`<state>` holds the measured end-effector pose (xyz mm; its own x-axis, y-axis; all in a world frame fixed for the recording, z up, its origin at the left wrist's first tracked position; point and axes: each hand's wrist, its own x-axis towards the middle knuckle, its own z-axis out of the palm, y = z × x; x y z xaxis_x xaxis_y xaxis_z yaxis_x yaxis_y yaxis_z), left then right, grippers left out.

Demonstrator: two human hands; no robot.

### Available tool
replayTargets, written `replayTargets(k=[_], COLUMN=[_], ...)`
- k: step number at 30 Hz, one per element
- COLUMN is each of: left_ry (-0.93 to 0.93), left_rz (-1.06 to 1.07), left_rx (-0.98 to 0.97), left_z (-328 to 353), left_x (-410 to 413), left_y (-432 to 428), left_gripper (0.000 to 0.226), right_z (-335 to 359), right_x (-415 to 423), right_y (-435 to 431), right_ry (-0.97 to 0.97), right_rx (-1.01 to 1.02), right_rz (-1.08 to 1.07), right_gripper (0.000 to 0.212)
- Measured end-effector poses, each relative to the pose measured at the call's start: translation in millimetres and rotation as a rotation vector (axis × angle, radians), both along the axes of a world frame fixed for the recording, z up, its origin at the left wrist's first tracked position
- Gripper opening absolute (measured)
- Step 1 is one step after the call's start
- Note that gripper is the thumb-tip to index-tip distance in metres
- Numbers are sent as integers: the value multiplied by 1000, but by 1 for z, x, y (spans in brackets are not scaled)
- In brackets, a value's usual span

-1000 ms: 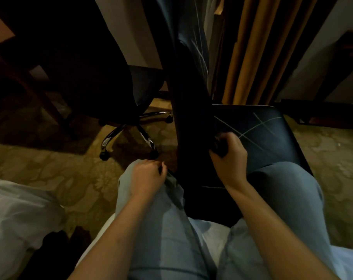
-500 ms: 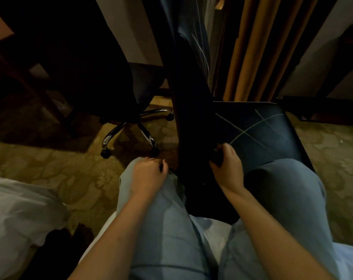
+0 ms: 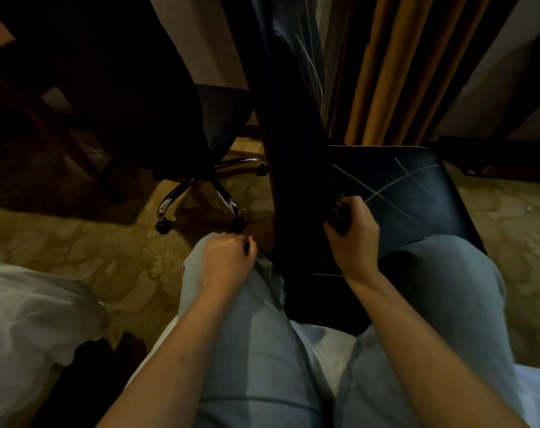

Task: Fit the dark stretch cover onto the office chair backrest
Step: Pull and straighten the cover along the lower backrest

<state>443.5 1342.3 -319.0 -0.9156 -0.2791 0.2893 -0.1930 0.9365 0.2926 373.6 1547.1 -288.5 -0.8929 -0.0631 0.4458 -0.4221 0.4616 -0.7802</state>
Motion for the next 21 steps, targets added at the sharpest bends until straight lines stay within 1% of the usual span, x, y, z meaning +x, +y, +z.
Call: replayTargets(k=[3,5,7,11,13,17,19,21], left_ry=[2,-16,-27,-16,-11,35,63,70], left_rz=[8,6,5,-6,-23,-28,-39,-48], left_rx=[-29,-31,-23,25,44,9,-3,-11], left_z=[2,2,2,5,5,5,4,3], left_x=[1,1,2,4,4,4,3,1], left_y=[2,2,1,2,1,1,1,0], left_gripper=[31,31,31,29,28,28,30,37], right_z=[-18,-22,-17,10,19,11,-2,-14], right_x=[5,6,6,3,-1,-3,0,2], right_y=[4,7,8,4,1,-1,2,6], right_ry=[-140,-172,-126,64,103,-10,-86,-153], right_rx=[70,88,79,-26,-55,-57,-13,64], right_rz=[11,23,21,-43,-51,-15,-2,20], right_gripper=[31,31,29,18,18,20,21,22])
